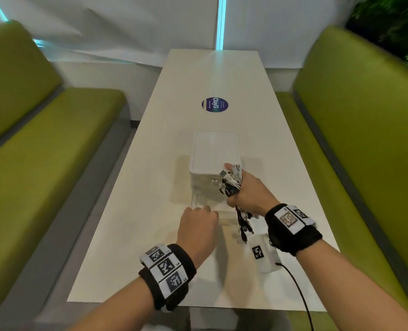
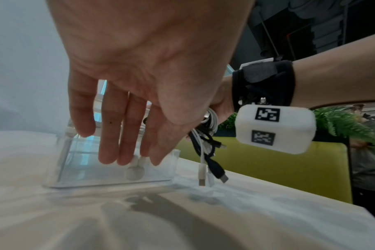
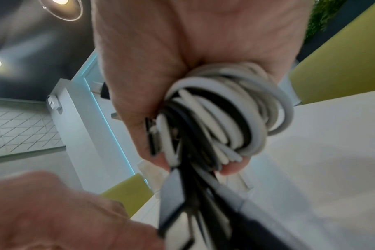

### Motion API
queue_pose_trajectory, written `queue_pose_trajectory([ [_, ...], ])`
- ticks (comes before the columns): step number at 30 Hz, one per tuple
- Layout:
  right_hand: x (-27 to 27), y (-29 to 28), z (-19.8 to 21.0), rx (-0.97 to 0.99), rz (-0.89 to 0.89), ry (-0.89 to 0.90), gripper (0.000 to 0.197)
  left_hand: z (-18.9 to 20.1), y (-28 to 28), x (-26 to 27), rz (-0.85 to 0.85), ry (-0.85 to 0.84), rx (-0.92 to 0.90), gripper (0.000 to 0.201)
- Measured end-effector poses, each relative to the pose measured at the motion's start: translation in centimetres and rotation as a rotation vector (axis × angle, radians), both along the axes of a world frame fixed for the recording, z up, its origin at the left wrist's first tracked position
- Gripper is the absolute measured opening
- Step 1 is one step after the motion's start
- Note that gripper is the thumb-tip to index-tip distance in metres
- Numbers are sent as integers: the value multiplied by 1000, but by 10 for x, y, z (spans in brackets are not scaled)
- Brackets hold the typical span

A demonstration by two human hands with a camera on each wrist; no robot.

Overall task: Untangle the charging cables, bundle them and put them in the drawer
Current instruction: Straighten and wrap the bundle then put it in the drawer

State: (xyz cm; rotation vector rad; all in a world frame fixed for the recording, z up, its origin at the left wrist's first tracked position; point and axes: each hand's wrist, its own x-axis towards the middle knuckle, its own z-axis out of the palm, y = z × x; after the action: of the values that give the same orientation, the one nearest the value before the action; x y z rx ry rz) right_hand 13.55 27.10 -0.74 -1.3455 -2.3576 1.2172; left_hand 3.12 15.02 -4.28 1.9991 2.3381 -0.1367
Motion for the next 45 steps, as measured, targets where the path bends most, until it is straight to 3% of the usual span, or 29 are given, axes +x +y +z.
queue_pose_trajectory([
  [14,14,-32,-1,48,4,-59,95,11,-42,22,-84,-63,-31,23],
  [16,12,-38,-2,107,-4,-79,87,8,-43,18,-55,-154,12,26],
  [20,0,-49,-10,260,-26,-136,54,7,-41,-4,33,-334,264,24],
  [25,-13,-54,-17,359,-16,-224,33,-9,-38,-23,18,-310,126,29],
  [29,-19,-59,-24,385,76,-355,35,-17,-38,-25,-18,-360,120,32],
  [32,-22,-56,-23,340,53,-406,36,-18,-37,-29,-37,-469,137,41],
  [36,-27,-55,-21,319,27,-503,28,-14,-38,-31,-69,-541,114,37],
  [41,-35,-53,-19,295,8,-530,19,-9,-34,-38,-68,-564,94,35],
  [45,-35,-50,-15,307,96,-556,25,-8,-32,-42,-75,-576,70,33],
])
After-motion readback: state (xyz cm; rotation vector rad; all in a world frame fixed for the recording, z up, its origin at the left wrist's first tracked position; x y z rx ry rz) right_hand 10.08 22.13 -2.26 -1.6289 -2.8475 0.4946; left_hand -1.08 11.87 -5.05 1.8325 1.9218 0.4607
